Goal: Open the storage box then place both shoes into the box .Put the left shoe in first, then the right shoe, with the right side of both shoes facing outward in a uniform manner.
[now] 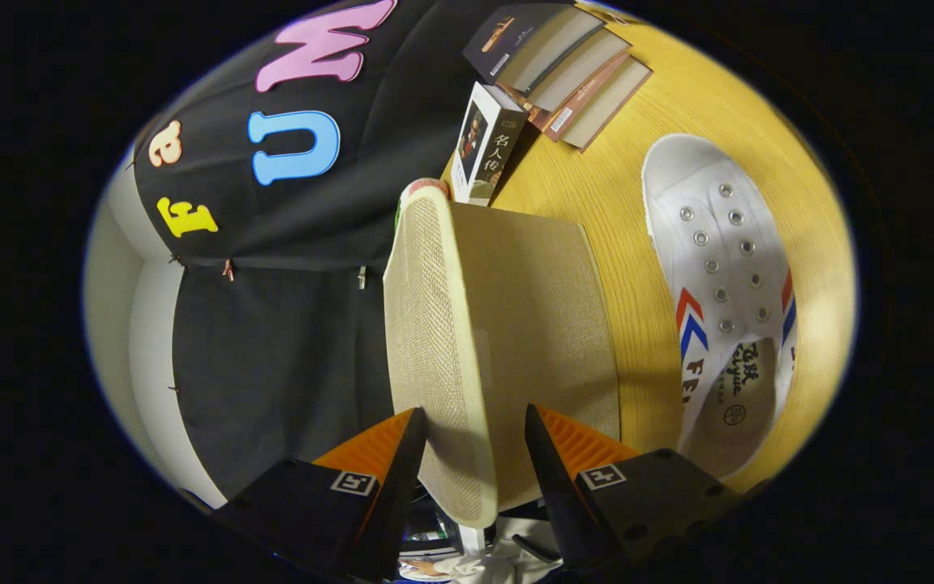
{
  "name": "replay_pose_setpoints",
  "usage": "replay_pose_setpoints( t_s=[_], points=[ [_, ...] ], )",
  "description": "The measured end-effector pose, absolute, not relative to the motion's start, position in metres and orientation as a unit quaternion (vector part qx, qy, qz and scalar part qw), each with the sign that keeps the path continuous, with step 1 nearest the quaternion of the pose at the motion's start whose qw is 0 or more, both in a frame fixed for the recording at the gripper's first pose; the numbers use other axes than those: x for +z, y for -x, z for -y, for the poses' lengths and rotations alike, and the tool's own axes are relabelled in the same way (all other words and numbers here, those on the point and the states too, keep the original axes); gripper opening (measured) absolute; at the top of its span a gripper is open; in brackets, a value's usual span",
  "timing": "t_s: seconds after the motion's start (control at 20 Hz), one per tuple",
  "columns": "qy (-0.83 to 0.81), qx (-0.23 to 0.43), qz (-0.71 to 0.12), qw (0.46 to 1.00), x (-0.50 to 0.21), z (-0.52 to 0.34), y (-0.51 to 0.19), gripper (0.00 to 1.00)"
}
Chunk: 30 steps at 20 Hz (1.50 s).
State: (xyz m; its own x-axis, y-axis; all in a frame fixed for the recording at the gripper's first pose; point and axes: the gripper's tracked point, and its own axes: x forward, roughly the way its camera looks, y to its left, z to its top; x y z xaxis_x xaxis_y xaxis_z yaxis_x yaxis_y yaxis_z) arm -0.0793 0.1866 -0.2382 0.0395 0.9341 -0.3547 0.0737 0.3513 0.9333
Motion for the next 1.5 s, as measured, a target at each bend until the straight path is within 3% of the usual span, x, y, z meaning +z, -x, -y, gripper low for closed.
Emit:
replay_pose_setpoints(
  t_s=[0.3,0.5,0.75,1.15,1.5],
  points=[
    [-0.446,0.353,-0.609,0.553,-0.229,-0.189,0.077,0.29],
    [-0.415,0.36,-0.596,0.586,-0.222,-0.185,0.077,0.09],
    [-0.327,0.366,-0.57,0.659,-0.215,-0.181,0.073,0.05],
    [-0.271,0.343,-0.545,0.715,-0.172,-0.188,0.072,0.05],
    [-0.315,0.398,-0.521,0.687,-0.081,-0.251,0.088,0.05]
  ],
)
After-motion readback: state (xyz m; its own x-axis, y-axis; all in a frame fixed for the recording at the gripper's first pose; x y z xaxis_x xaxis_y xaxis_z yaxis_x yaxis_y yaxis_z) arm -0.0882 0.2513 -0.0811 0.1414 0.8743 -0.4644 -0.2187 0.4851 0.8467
